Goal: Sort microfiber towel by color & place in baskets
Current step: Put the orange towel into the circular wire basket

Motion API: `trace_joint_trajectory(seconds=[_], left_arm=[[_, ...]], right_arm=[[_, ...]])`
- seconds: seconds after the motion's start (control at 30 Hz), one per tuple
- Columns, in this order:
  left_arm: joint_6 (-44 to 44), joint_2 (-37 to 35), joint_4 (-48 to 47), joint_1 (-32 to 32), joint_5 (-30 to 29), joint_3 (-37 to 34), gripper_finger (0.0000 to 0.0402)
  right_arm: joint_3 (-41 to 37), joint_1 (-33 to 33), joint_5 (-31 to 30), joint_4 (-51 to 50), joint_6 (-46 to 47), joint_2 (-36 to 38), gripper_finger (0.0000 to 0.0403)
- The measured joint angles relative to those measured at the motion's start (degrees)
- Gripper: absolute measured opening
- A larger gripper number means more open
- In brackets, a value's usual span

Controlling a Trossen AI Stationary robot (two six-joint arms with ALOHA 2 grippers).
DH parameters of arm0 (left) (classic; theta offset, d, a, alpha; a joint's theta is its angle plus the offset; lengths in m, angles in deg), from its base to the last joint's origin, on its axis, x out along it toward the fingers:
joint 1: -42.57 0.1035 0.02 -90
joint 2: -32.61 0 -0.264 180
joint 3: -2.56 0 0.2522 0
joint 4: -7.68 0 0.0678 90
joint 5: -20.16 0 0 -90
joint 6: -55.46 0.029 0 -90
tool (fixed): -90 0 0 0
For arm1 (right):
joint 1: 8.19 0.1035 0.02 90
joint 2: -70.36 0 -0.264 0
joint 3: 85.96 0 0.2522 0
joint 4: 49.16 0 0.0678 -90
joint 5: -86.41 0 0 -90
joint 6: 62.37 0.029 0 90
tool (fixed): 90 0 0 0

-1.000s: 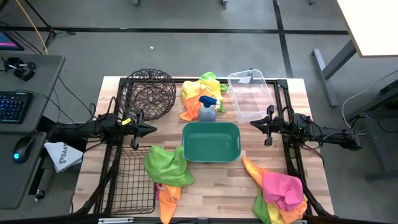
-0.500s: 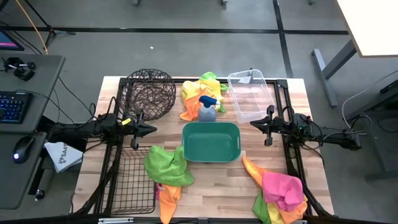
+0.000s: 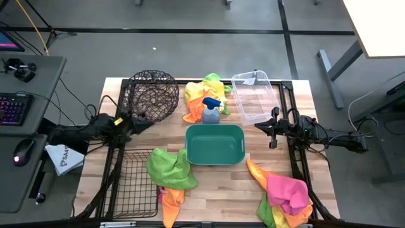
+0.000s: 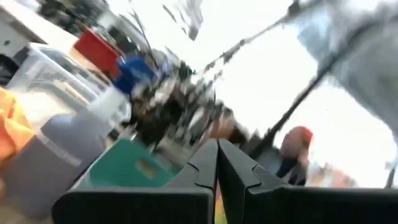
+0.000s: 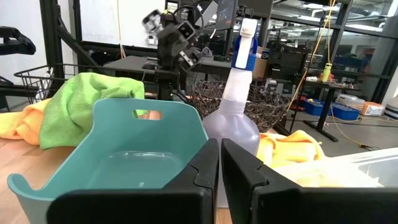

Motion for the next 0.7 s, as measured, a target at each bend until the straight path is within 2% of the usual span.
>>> trace_joint_trajectory(seconds=[0.1,0.17,0.27,0.4,0.47,0.53,0.67,0.7], left_arm=[[-9.56,1.16,4.71,0.00,-7.19,0.28,0.0000],[-11.05,3.50,6.63,0.02,-9.19,2.19,0.0000],[-5.92,9.95,7.34,-0.04,-8.59,8.48,0.0000],[6.56,25.87,4.11,0.30,-7.98,21.50,0.0000],[12.86,34.81,-0.67,1.64,-8.46,29.84,0.0000],[16.51,43.38,-9.90,4.83,-9.73,38.70,0.0002],[20.98,58.77,-35.98,16.54,-8.53,57.30,0.0023],[22.15,62.22,-39.92,19.87,-7.10,61.34,0.0031]], right_arm=[[0.00,0.01,0.00,-0.02,-0.09,0.00,0.0014],[0.00,0.00,0.00,-0.06,0.00,0.00,0.0014],[0.00,0.00,0.00,-0.47,-0.09,0.00,0.0014],[0.00,0.00,0.02,-0.54,-0.06,0.00,0.0014],[0.00,0.00,0.01,-0.58,-0.05,0.00,0.0014],[0.00,-0.01,0.00,-0.60,-0.02,0.00,0.0014],[-0.02,-0.01,0.00,-0.95,0.00,0.00,0.0014],[0.00,0.01,0.00,-1.02,-0.02,0.00,0.0014]])
